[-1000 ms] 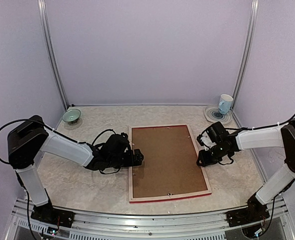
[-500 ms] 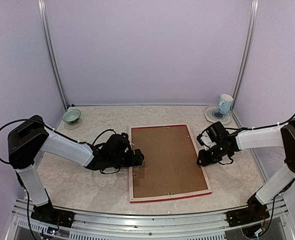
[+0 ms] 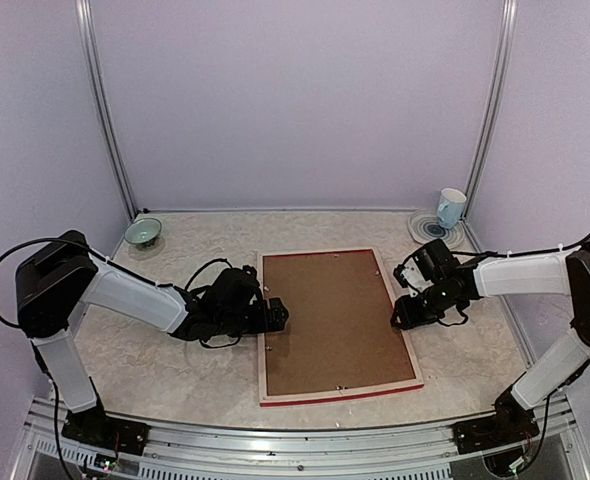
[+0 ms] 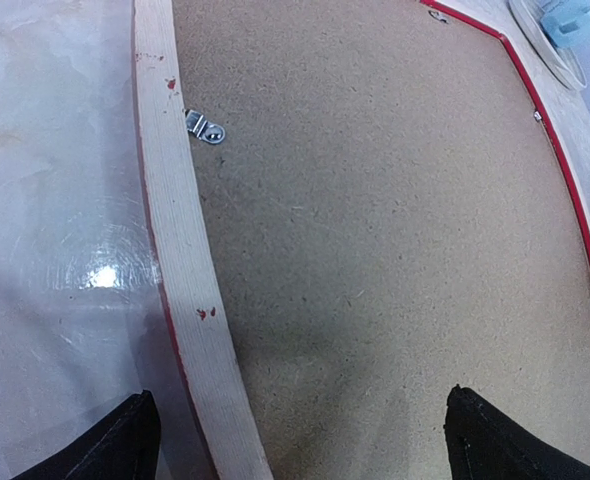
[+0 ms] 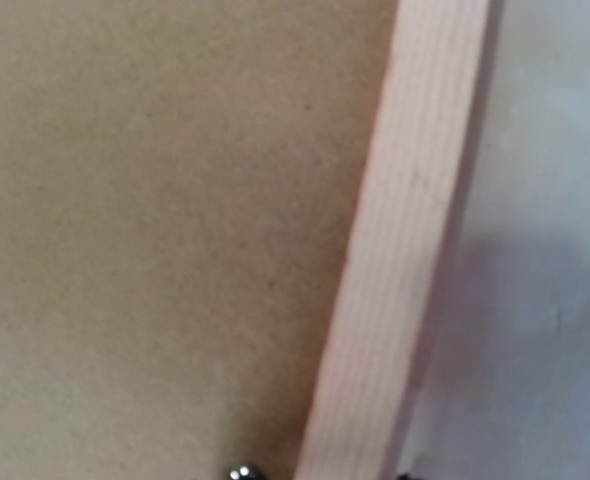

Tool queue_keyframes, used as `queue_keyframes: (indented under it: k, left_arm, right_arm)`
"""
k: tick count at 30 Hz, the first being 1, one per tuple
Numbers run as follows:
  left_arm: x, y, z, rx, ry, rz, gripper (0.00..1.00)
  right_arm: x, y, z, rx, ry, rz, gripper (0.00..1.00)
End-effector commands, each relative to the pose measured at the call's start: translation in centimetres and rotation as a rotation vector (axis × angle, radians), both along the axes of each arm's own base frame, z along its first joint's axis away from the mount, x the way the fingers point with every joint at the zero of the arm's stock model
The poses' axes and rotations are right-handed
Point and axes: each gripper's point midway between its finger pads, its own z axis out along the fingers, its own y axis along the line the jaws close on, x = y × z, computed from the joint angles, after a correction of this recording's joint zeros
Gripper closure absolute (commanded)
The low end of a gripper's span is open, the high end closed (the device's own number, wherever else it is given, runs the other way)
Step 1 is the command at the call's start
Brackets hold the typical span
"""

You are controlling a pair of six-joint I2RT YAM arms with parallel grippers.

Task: Put the photo into the frame
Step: Press the fastener onto the backboard.

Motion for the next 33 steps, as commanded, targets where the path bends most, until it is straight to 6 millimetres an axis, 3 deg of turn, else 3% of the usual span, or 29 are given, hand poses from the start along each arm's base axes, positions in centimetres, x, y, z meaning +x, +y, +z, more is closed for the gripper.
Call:
queue_keyframes:
  k: [1,11,13,16,21,25,33]
  left_arm:
    - [-1.0,0.1,-1.8,0.023,0.049,-0.016,0.02]
    - [-1.0,0.2,-1.8,0.022,0.051,-0.012,0.02]
    - [-1.0,0.1,-1.8,0.021,0.050,-0.013,0.02]
    - [-1.0,0.0,-1.7,0.020,0.049,-0.012,0.02]
    - [-0.9,0.0,-1.7,0.020,0.047,-0.013,0.02]
    - [-0.9,0.1,-1.6,0.024,0.047,-0.011,0.02]
    - [-0.7,1.2,-0.7,0.052,0.020,0.017,0.01]
  right_arm:
    - [-0.3,0.1,-0.3,-0.012,0.013,0.014,0.57]
    - [-0.7,-0.2,-2.1,-0.042,0.057,0.023,0.61]
    - [-0.7,-0.3,-2.2,-0.051,0.055,0.020,0.65]
    - [-0.6,-0.5,-2.0,-0.058,0.044,0.016,0.76]
    - [-0.3,-0.5,-1.0,-0.051,0.010,0.007,0.78]
    - [-0.1,-0.1,-0.3,-0.024,-0.003,0.011,0.78]
    - [-0.3,0.7,-0.7,0.009,0.034,0.019,0.62]
